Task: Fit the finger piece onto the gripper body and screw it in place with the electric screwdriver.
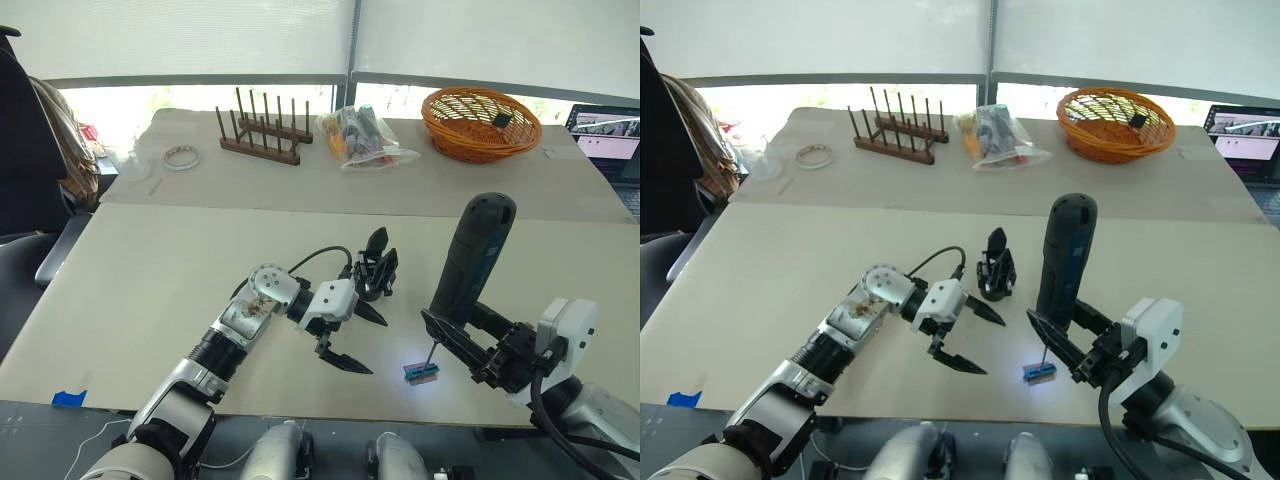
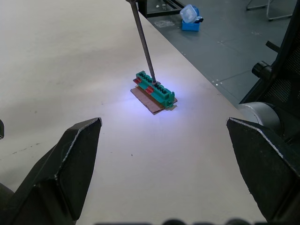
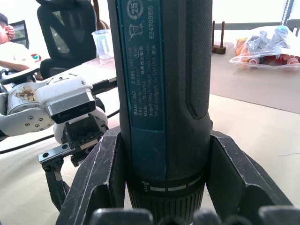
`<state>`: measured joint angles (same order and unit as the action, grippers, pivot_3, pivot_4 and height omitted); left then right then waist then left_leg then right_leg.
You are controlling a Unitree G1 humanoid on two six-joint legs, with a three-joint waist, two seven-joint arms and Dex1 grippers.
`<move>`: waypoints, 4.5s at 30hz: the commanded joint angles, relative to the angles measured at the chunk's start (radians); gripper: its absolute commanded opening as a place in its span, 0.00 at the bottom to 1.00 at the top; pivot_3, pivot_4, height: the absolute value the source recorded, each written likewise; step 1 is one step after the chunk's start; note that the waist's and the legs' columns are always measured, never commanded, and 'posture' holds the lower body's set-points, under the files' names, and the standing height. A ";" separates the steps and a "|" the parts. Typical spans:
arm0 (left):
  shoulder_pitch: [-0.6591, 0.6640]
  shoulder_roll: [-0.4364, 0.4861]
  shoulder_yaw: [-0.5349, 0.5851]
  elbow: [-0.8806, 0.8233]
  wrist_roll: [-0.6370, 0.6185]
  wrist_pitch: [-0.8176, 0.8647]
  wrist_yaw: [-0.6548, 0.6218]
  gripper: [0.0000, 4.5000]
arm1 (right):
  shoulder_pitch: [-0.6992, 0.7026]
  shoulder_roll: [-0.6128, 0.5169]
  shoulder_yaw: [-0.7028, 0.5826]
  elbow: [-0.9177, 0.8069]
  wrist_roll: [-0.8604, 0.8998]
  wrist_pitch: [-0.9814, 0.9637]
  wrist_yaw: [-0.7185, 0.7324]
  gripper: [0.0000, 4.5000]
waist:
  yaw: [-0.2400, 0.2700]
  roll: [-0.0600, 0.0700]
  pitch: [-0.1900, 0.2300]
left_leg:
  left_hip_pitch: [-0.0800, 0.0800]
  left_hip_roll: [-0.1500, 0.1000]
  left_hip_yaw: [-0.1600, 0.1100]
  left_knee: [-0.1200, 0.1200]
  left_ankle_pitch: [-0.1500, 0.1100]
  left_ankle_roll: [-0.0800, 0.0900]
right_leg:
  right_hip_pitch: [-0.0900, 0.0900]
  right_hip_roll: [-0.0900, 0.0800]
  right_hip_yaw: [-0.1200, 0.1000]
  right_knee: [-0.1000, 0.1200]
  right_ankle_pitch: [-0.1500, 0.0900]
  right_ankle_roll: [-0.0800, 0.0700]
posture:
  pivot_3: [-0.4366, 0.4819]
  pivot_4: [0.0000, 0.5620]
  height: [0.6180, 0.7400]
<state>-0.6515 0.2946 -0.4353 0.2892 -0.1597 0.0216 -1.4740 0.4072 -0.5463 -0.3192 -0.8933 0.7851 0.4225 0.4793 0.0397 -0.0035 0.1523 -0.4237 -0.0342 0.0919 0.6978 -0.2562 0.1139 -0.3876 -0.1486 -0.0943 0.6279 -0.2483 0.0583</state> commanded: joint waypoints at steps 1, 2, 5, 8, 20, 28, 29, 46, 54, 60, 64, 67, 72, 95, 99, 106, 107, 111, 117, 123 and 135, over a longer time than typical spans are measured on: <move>-0.009 -0.003 0.003 -0.026 -0.009 -0.013 0.000 1.00 | -0.012 0.006 -0.006 -0.026 -0.004 -0.038 0.007 0.44 | 0.000 0.000 0.000 | 0.000 0.000 0.000 0.000 0.000 0.000 | 0.000 0.000 0.000 0.000 0.000 0.000 | 0.48 0.27 1.00; -0.009 -0.003 0.003 -0.026 -0.009 -0.014 0.000 1.00 | -0.012 0.007 -0.005 -0.026 -0.005 -0.038 0.008 0.44 | 0.000 0.000 0.000 | 0.000 0.000 0.000 0.000 0.000 0.000 | 0.000 0.000 0.000 0.000 0.000 0.000 | 0.48 0.27 1.00; -0.008 -0.002 0.003 -0.029 -0.008 -0.013 0.000 1.00 | -0.014 0.010 0.004 -0.026 -0.008 -0.035 0.011 0.44 | 0.000 0.000 0.000 | 0.000 0.000 0.000 0.000 0.000 0.000 | 0.000 0.000 0.000 0.000 0.000 0.000 | 0.48 0.27 1.00; -0.006 -0.001 0.002 -0.030 -0.008 -0.014 0.001 1.00 | -0.018 0.013 0.022 -0.032 -0.011 -0.034 0.009 0.44 | 0.000 0.000 0.000 | 0.000 0.000 0.000 0.000 0.000 0.000 | 0.000 0.000 0.000 0.000 0.000 0.000 | 0.48 0.27 1.00; -0.003 -0.001 0.006 -0.032 -0.009 -0.010 0.011 1.00 | -0.026 0.002 0.010 -0.021 -0.014 -0.037 0.018 0.44 | 0.000 0.000 0.000 | 0.000 0.000 0.000 0.000 0.000 0.000 | 0.000 0.000 0.000 0.000 0.000 0.000 | 0.48 0.27 1.00; 0.034 0.047 0.032 -0.081 -0.037 0.035 0.010 1.00 | -0.024 -0.024 -0.037 -0.088 0.040 -0.024 -0.007 0.44 | -0.002 0.000 0.000 | 0.000 0.000 0.000 0.000 0.000 0.000 | 0.000 0.000 0.000 0.000 0.000 0.000 | 0.48 0.27 1.00; 0.043 0.055 0.036 -0.092 -0.042 0.044 0.009 1.00 | -0.029 -0.031 -0.042 -0.099 0.052 -0.020 -0.015 0.44 | -0.002 0.000 0.000 | 0.000 0.000 0.000 0.000 0.000 0.000 | 0.000 0.000 0.000 0.000 0.000 0.000 | 0.48 0.27 1.00; 0.077 0.014 0.207 -0.102 -0.048 0.349 0.447 1.00 | -0.222 -0.154 -0.091 -0.046 0.235 0.024 -0.150 0.44 | 0.003 0.000 0.000 | 0.001 -0.001 -0.002 0.001 0.000 0.000 | 0.002 0.000 0.000 0.000 0.000 0.000 | 0.48 0.27 1.00; -0.008 -0.116 0.175 0.121 0.065 0.192 0.607 1.00 | -0.243 -0.152 -0.054 0.001 0.185 0.016 -0.121 0.44 | 0.003 0.000 0.000 | 0.000 -0.001 0.000 0.001 0.000 0.000 | 0.001 0.000 0.000 0.000 0.000 0.000 | 0.48 0.27 1.00; -0.062 -0.193 0.185 0.273 0.064 0.105 0.607 1.00 | -0.252 -0.147 -0.058 0.021 0.161 0.014 -0.106 0.44 | 0.003 -0.001 0.000 | -0.001 -0.001 0.000 0.001 0.000 0.000 | 0.001 0.000 0.000 0.000 0.000 0.000 | 0.48 0.27 1.00; -0.069 -0.211 0.180 0.309 0.069 0.073 0.589 1.00 | -0.243 -0.144 -0.069 0.014 0.156 0.013 -0.105 0.44 | 0.002 -0.001 0.000 | -0.001 -0.001 0.000 0.001 0.000 0.000 | 0.001 0.000 0.000 0.000 0.000 0.000 | 0.48 0.27 1.00; -0.066 -0.218 0.175 0.305 0.070 0.062 0.579 1.00 | -0.227 -0.140 -0.075 0.006 0.147 0.010 -0.105 0.44 | 0.003 -0.001 0.000 | -0.001 -0.001 0.000 0.001 0.000 0.000 | 0.001 0.000 0.000 0.000 0.000 0.000 | 0.48 0.27 1.00; -0.090 -0.215 0.181 0.360 0.072 -0.007 0.538 0.70 | -0.212 -0.130 -0.072 -0.005 0.133 0.005 -0.106 0.44 | 0.004 -0.001 0.000 | -0.001 -0.001 0.000 0.001 0.000 0.000 | 0.001 0.000 0.000 0.000 0.000 0.000 | 0.48 0.27 1.00; -0.311 -0.221 0.212 0.809 0.085 -0.476 -0.087 0.52 | -0.131 -0.113 -0.116 -0.058 0.138 0.000 -0.120 0.44 | 0.000 -0.001 0.001 | -0.004 -0.001 0.000 0.003 -0.001 0.002 | -0.001 0.000 -0.001 -0.001 0.000 0.000 | 0.48 0.27 1.00; -0.322 -0.226 0.201 0.873 0.152 -0.480 0.005 0.52 | -0.147 -0.104 -0.099 -0.056 0.130 0.002 -0.126 0.44 | 0.001 -0.001 0.001 | -0.004 -0.001 0.000 0.004 -0.002 0.003 | -0.001 0.000 -0.001 0.000 0.000 0.000 | 0.48 0.27 1.00; -0.356 -0.192 0.198 0.895 0.194 -0.315 -0.002 0.94 | -0.169 -0.093 -0.082 -0.041 0.117 0.004 -0.123 0.44 | -0.002 -0.001 0.001 | -0.006 -0.001 0.000 0.008 -0.005 0.008 | -0.001 0.000 0.000 0.000 0.001 0.002 | 0.48 0.27 1.00; -0.349 -0.182 0.198 0.884 0.200 -0.331 0.000 1.00 | -0.172 -0.092 -0.079 -0.040 0.116 0.004 -0.123 0.44 | -0.002 -0.001 0.001 | -0.006 -0.001 0.000 0.008 -0.005 0.008 | -0.001 0.000 0.000 0.000 0.001 0.002 | 0.48 0.27 1.00; -0.295 -0.128 0.207 0.799 0.196 -0.349 0.004 1.00 | -0.182 -0.084 -0.068 -0.031 0.109 0.003 -0.116 0.44 | -0.004 -0.001 0.001 | -0.005 -0.001 0.000 0.008 -0.004 0.007 | -0.001 0.000 0.000 0.000 0.001 0.002 | 0.48 0.27 1.00; -0.122 -0.047 0.247 0.479 0.136 -0.185 0.067 1.00 | -0.175 -0.082 -0.070 -0.019 0.110 0.001 -0.093 0.44 | -0.014 -0.001 0.000 | -0.005 0.000 0.000 0.008 -0.004 0.006 | -0.001 0.000 0.000 0.001 0.001 0.002 | 0.48 0.27 1.00; 0.111 -0.038 0.240 0.016 0.094 0.123 0.243 1.00 | -0.173 -0.085 -0.076 -0.014 0.126 0.011 -0.084 0.44 | -0.014 0.000 0.000 | -0.005 0.000 -0.002 0.008 -0.004 0.006 | 0.000 0.000 0.000 0.000 0.001 0.002 | 0.48 0.27 1.00; 0.275 -0.110 0.130 -0.272 0.117 0.353 0.521 1.00 | -0.174 -0.137 -0.098 -0.007 0.194 0.047 -0.069 0.44 | 0.002 0.000 0.000 | 0.000 0.000 -0.002 0.007 -0.003 0.004 | 0.000 0.000 0.002 -0.001 0.001 0.002 | 0.48 0.27 1.00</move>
<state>-0.3841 0.1953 -0.2822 0.0523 -0.0421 0.3542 -0.9818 0.2473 -0.6793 -0.3732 -0.8771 0.9489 0.4847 0.4058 0.0421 -0.0035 0.1523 -0.4235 -0.0346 0.0902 0.7044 -0.2595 0.1184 -0.3876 -0.1491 -0.0925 0.6267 -0.2475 0.0599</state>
